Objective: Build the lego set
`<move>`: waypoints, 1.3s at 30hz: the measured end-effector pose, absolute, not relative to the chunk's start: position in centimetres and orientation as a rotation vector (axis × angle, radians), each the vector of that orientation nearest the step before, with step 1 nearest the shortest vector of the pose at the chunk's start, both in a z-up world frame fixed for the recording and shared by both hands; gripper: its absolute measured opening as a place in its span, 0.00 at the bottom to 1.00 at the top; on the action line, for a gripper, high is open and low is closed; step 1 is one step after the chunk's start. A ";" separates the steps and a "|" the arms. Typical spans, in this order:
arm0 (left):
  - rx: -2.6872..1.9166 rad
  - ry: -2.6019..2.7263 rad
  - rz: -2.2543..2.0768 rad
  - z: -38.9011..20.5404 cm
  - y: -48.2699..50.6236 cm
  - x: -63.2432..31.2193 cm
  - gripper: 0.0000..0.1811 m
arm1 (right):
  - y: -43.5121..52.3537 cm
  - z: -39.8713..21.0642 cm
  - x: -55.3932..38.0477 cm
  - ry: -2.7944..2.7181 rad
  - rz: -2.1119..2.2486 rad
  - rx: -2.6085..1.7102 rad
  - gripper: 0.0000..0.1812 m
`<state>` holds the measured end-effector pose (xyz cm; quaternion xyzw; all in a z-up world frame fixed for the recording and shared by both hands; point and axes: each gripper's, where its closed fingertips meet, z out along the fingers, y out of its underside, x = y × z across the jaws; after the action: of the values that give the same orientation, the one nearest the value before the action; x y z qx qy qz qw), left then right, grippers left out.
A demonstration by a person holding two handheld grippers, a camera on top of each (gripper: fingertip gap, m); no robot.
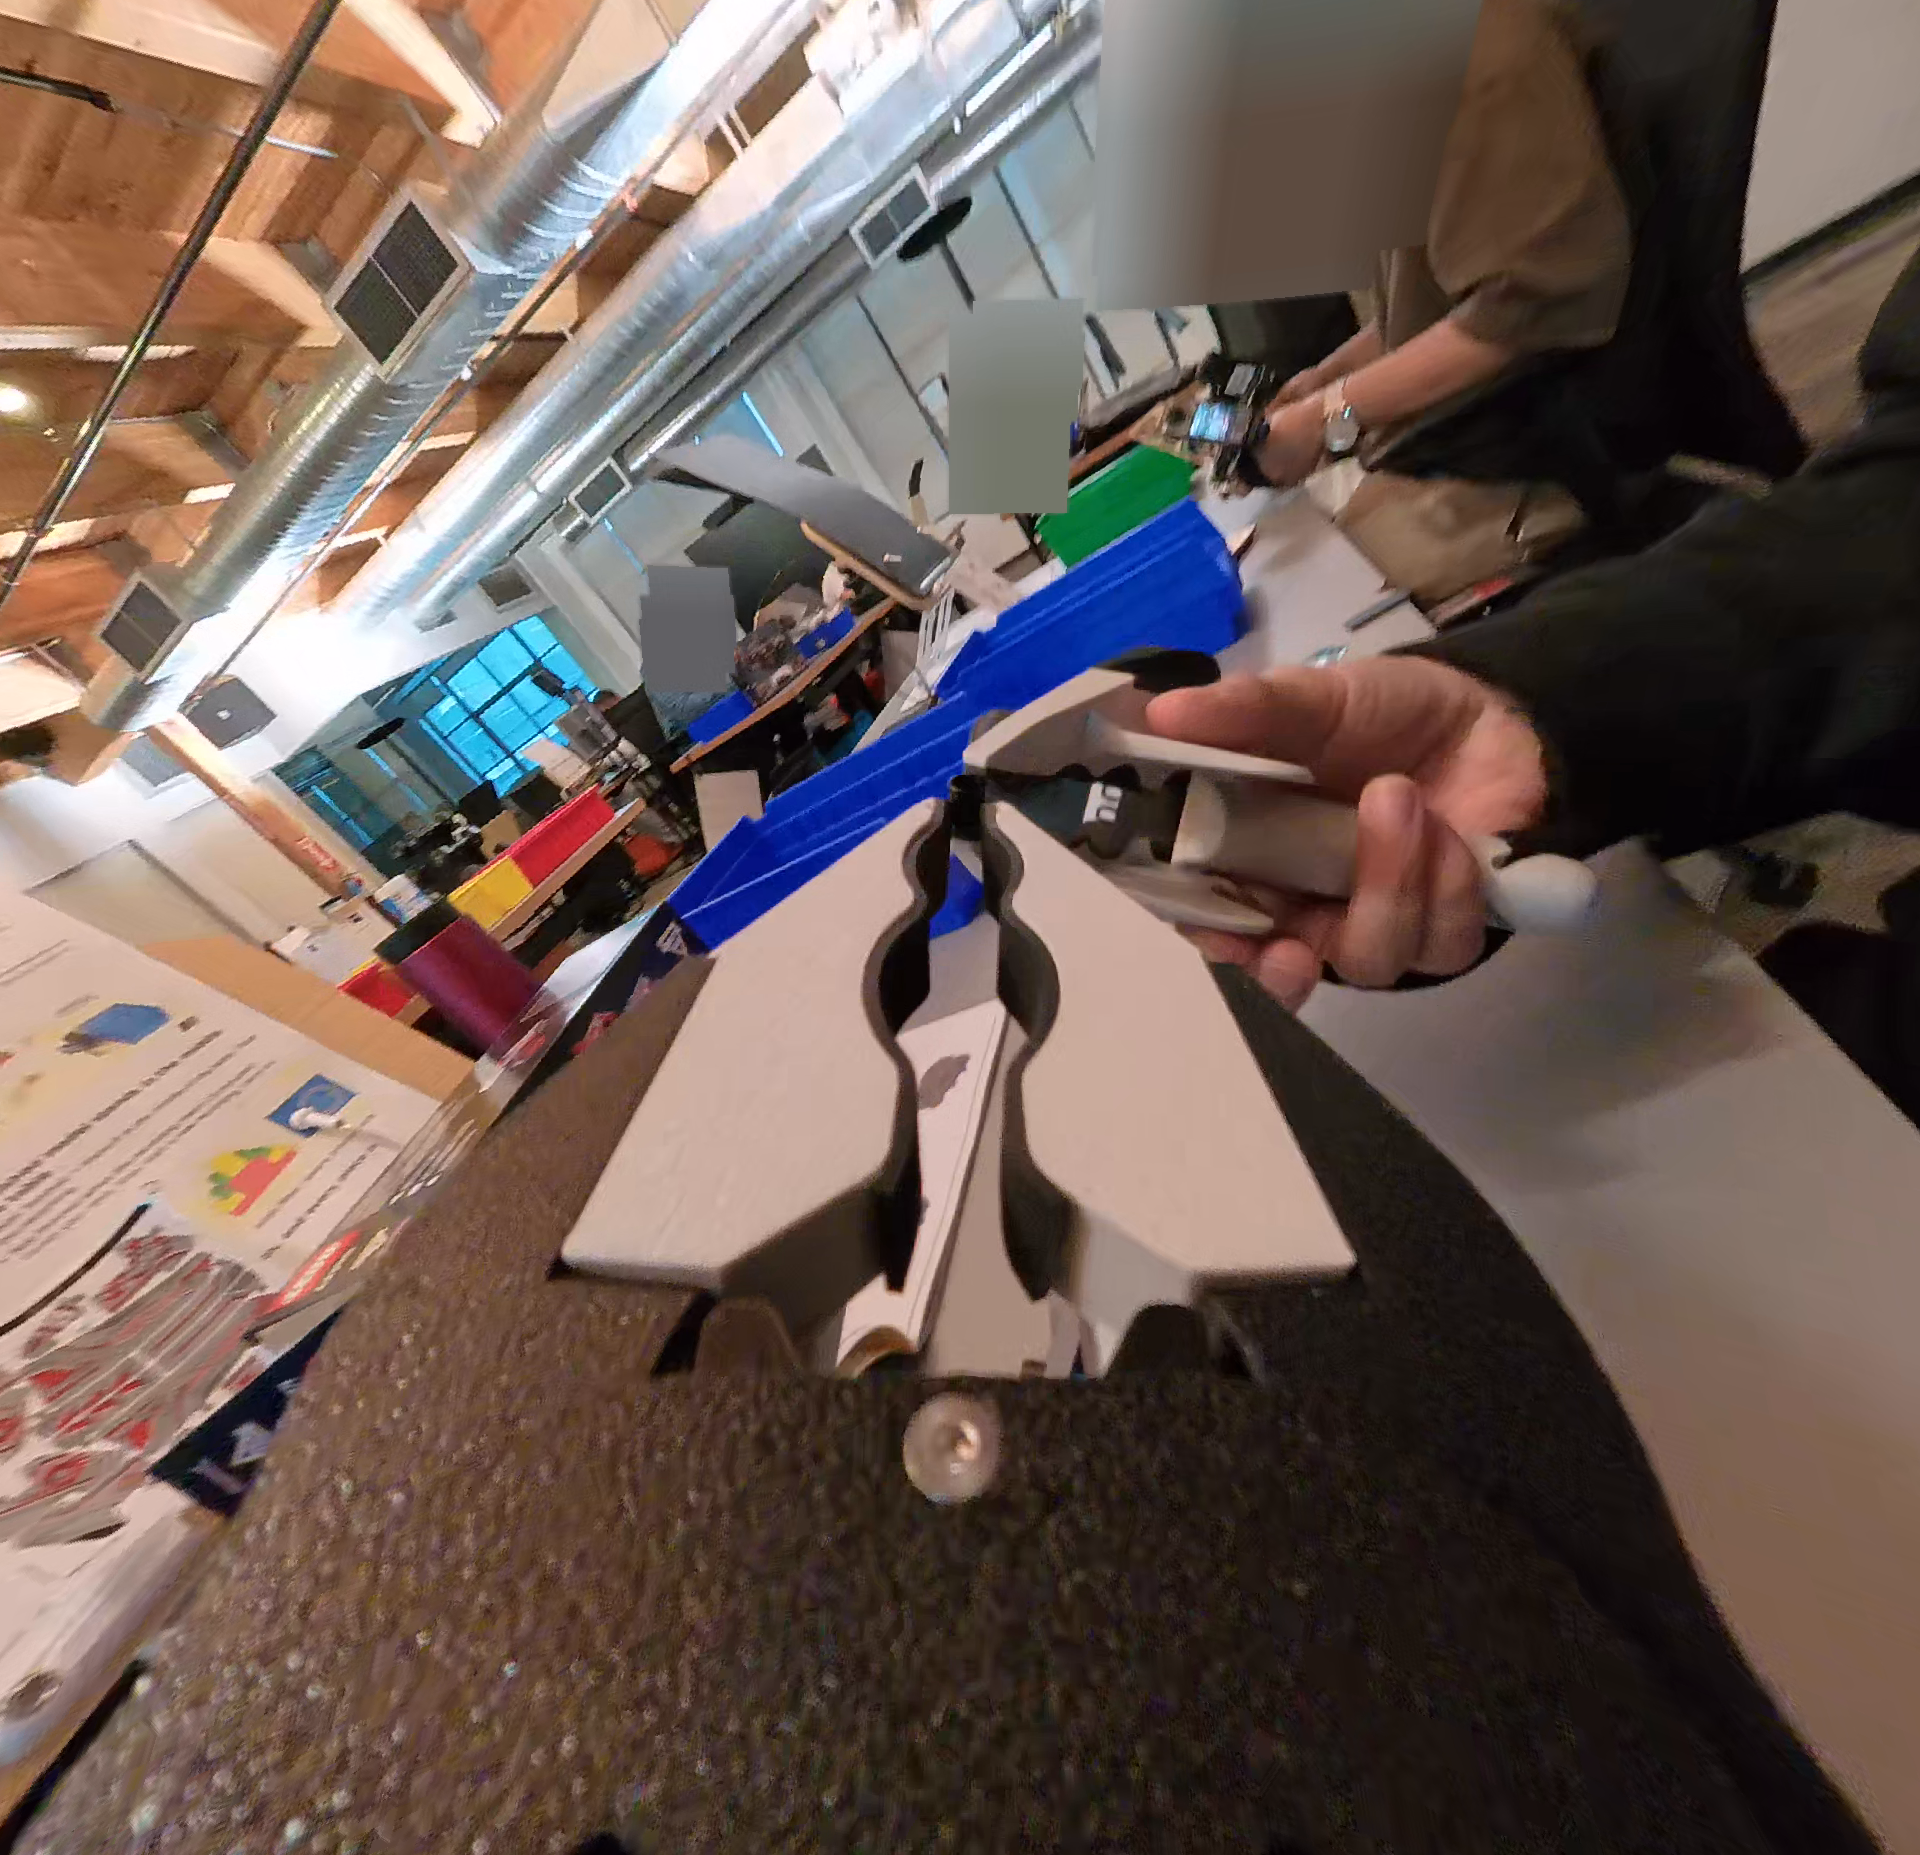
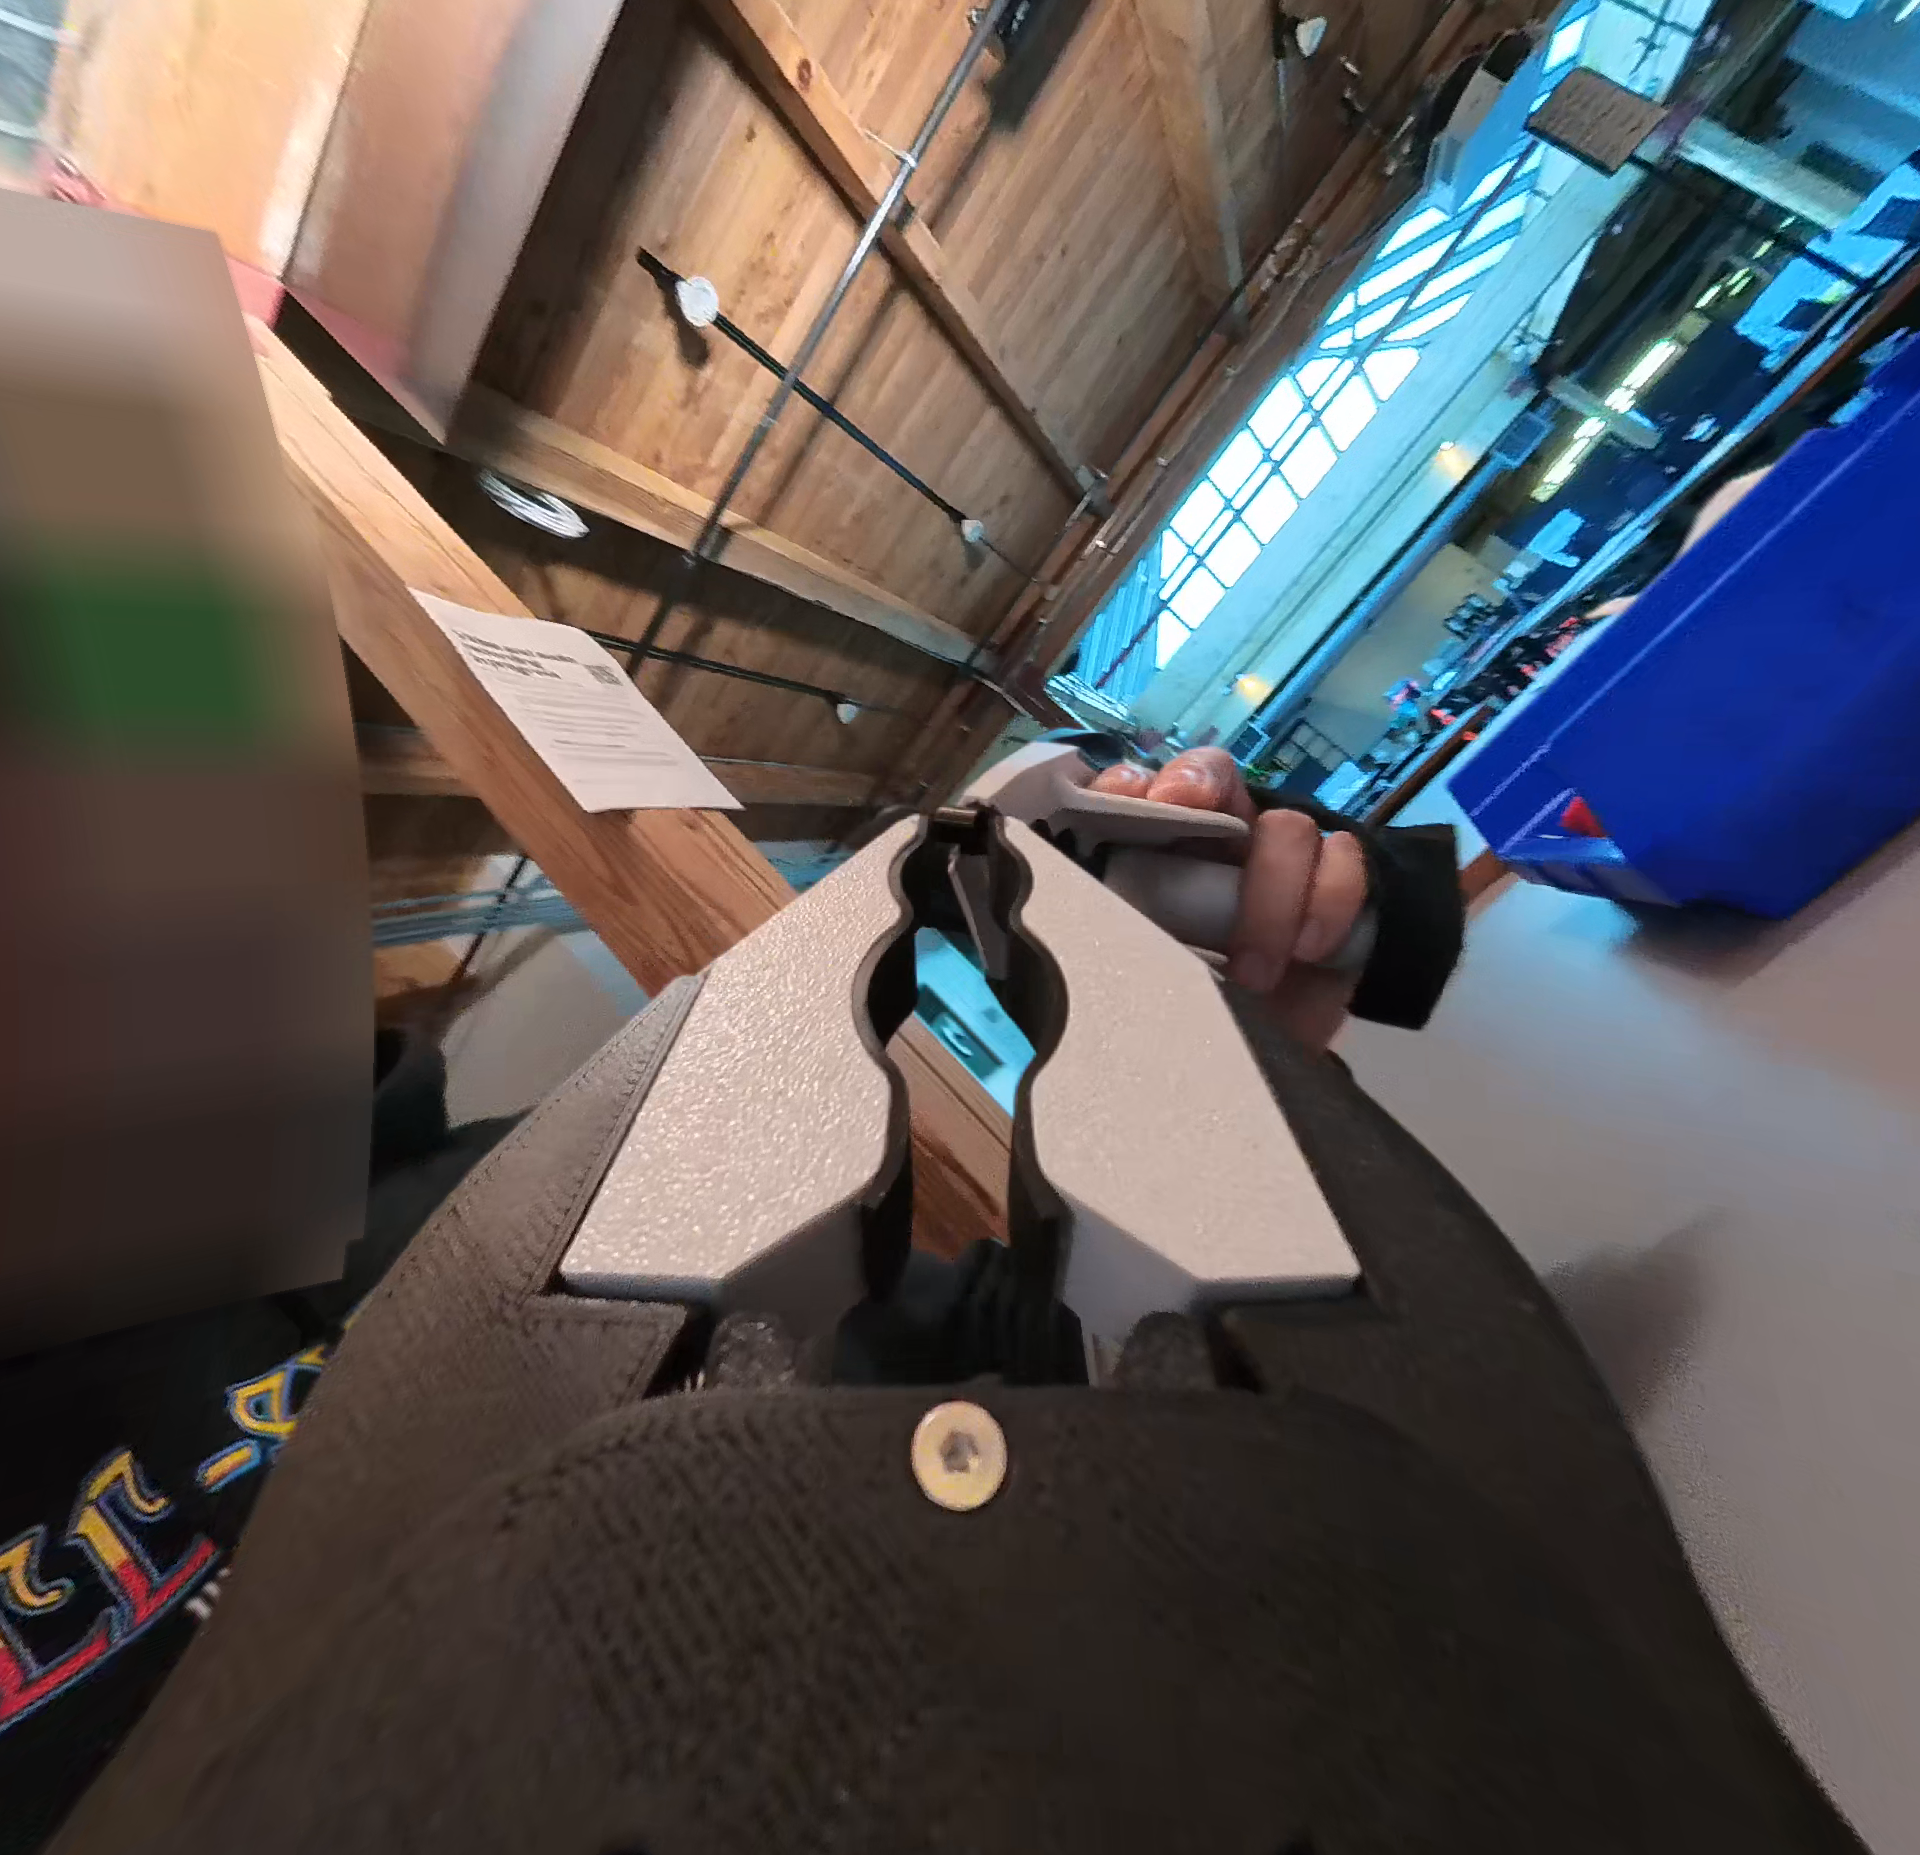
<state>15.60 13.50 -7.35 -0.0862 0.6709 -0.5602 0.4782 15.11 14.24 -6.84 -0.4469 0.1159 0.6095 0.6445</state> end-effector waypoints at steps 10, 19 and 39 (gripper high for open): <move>-0.224 1.651 -1.196 -7.4 14.0 15.7 0.03 | 14.3 -7.2 15.1 0.087 0.945 -1.217 0.04; -0.770 1.584 -1.594 -7.2 15.2 16.0 0.02 | 14.7 -8.6 16.8 -0.276 -0.107 -1.468 0.04; -1.271 1.809 -1.892 -11.3 14.4 15.5 0.03 | 15.7 -11.0 15.2 -0.635 -0.645 -1.437 0.04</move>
<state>15.54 14.35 -11.29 -0.4338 0.6175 -0.6458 0.1158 15.25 15.68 -11.00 -0.6354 -0.2805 -0.2850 0.6606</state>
